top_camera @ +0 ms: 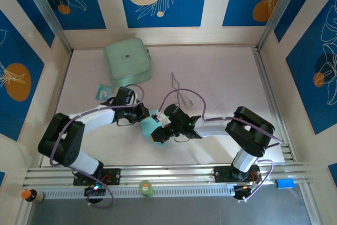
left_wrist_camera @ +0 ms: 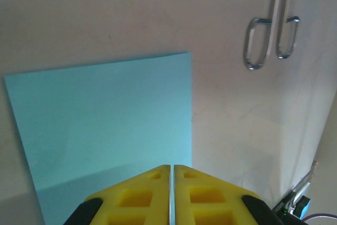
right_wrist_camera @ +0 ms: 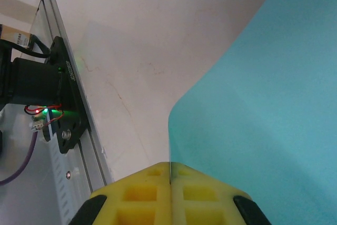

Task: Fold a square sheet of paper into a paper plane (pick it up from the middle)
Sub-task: Perform the third fold on the triangle at the bottom-center of the table.

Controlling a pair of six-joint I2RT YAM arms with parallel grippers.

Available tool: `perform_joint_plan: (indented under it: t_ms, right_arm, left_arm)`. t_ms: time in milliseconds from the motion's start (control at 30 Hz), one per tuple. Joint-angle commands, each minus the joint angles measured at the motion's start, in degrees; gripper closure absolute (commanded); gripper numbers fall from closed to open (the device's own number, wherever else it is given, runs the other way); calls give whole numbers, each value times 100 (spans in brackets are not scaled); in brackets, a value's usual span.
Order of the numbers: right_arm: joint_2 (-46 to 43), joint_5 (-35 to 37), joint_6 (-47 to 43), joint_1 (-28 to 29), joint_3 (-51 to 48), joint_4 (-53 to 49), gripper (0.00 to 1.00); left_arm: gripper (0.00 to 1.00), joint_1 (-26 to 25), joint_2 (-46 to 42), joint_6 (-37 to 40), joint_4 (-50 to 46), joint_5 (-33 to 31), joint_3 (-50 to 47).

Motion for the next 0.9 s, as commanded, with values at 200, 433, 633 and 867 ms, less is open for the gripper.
perform_joint_plan:
  t_ms: [200, 433, 633, 867]
  right_arm:
    - [169, -241, 119, -117, -51, 110, 98]
    - [207, 243, -122, -237, 49, -408, 98]
    - [206, 407, -315, -374, 53, -610, 98]
    - [155, 502, -486, -527, 152, -764, 98]
  left_arm:
    - [95, -83, 864, 204, 258, -26, -16]
    - [95, -83, 1071, 215, 393, 11, -146]
    - [95, -83, 1126, 206, 400, 43, -118]
    - [95, -83, 1121, 176, 390, 61, -94]
